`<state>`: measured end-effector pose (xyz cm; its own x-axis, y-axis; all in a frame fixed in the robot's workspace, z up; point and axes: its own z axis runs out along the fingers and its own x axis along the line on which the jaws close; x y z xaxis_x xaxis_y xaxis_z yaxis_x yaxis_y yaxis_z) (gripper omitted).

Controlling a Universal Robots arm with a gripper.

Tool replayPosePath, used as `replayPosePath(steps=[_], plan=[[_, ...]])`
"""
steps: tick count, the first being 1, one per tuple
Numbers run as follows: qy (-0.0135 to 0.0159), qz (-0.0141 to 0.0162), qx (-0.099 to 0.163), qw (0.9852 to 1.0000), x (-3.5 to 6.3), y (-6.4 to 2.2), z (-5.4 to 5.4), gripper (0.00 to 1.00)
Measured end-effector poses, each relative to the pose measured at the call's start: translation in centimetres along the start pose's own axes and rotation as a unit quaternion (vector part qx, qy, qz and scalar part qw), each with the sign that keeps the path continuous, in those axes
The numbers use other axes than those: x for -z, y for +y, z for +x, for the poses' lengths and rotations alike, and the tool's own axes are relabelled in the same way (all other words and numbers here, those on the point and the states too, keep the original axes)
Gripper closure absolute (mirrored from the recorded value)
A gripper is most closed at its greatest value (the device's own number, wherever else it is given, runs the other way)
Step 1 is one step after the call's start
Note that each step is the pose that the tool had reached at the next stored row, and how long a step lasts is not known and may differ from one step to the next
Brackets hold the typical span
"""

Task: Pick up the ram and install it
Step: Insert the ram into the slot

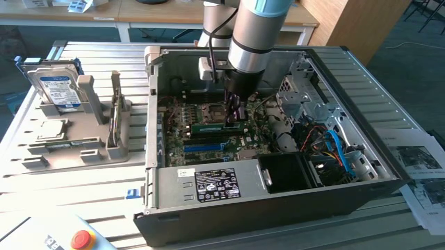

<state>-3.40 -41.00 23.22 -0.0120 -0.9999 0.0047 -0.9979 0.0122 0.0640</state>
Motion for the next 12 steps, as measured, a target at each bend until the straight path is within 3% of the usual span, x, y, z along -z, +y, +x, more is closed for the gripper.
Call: replayPosePath(steps=[12], plan=[[-0.0003, 0.0, 0.0, 1.0, -0.49, -0.09, 0.07, 0.89]])
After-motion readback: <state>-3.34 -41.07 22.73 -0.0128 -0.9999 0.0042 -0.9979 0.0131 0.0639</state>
